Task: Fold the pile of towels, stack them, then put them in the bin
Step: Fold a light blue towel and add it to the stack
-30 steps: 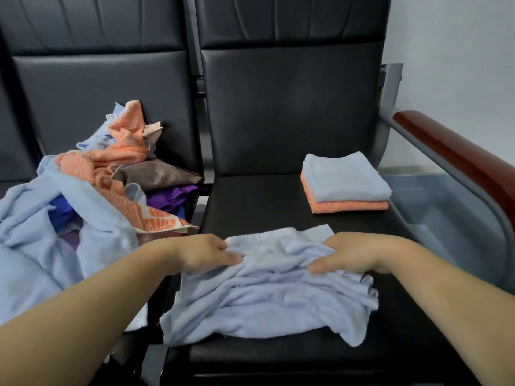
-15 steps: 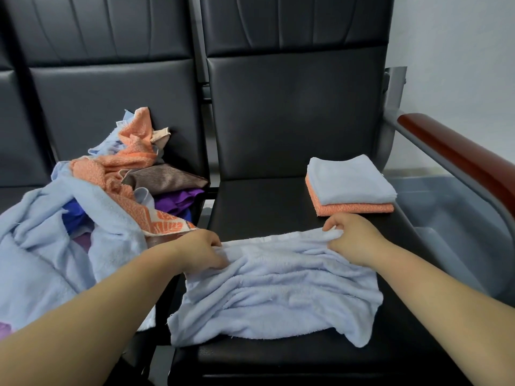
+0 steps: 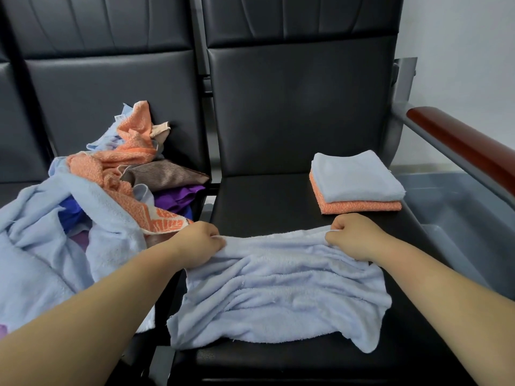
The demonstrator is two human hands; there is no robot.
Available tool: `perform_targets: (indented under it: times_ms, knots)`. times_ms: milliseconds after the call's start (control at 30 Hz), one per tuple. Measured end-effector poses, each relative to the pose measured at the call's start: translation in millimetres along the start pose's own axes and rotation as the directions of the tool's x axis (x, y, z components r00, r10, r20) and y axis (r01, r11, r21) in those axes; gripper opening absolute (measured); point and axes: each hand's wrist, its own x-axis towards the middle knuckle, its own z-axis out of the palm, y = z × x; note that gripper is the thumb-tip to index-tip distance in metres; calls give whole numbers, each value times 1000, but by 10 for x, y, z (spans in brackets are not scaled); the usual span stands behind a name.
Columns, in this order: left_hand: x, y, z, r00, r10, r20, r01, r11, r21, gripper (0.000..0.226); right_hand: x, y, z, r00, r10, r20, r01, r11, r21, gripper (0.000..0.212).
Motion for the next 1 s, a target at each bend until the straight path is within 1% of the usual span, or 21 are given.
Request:
perform_targets:
  times_ms: [67,133,300,500,600,633,700,800,833,900,933,1000]
  knots:
    - [31,-11,29,1000,12,-26,-12,1000,14,30,31,41,23,998,-3,-59,1,999,-43,15]
    - [68,-26,66,999,22,-41,-20,999,33,31,53,71,47,993,-4,-115,-4,997,-78,7]
    - [125,-54,106,998,38,-47,-35,998,59,31,144,98,99,984,-7,-180,-15,992,-122,15]
    - [128,-44,103,999,35,-39,-31,996,82,21,201,120,110,983,-8,-185,-11,995,-101,21]
    - [127,-5,99,999,29,-44,-24,994,108,14,194,97,99,986,-9,-169,-8,995,-98,7]
    - [132,8,93,998,42,-50,-36,992,119,10,186,81,93,987,-6,-159,-12,994,-108,7]
    - [147,27,76,997,63,-47,-56,988,143,14,200,54,87,991,7,-134,-26,990,-138,11]
    - [162,45,65,997,74,21,-76,979,188,12,203,18,95,992,56,-115,-75,982,-175,27]
    - [158,45,62,996,87,32,-92,974,208,12,194,14,98,992,55,-116,-76,979,-189,28]
    - [144,32,56,987,161,24,-161,951,264,18,155,17,95,993,27,-112,-51,975,-216,23]
    - [137,28,46,979,204,24,-203,944,262,20,130,25,87,994,12,-110,-36,976,-216,21]
    - [119,13,4,968,251,26,-251,950,186,22,94,51,75,993,-6,-115,-17,980,-197,18]
